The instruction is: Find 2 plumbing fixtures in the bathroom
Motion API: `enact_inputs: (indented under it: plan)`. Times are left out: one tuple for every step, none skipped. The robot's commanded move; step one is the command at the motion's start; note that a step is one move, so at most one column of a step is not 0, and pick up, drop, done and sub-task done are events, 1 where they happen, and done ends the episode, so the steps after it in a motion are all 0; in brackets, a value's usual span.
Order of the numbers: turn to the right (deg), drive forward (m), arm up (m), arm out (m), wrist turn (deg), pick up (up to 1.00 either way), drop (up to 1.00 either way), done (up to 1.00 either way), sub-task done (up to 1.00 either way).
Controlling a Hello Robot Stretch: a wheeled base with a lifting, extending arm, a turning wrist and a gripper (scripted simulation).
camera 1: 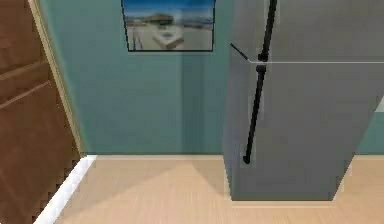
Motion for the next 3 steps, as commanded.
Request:
enact_inputs:
  plan:
    - [-45.0, 0.0, 0.0, 0.0, 0.0, 0.0, 0.0, 0.0, 0.0]
    - [-33.0, 0.0, 0.0, 0.0, 0.0, 0.0, 0.0, 0.0, 0.0]
    - [0.0, 1.0, 0.0, 0.0, 0.0, 0.0, 0.0, 0.0, 0.0]
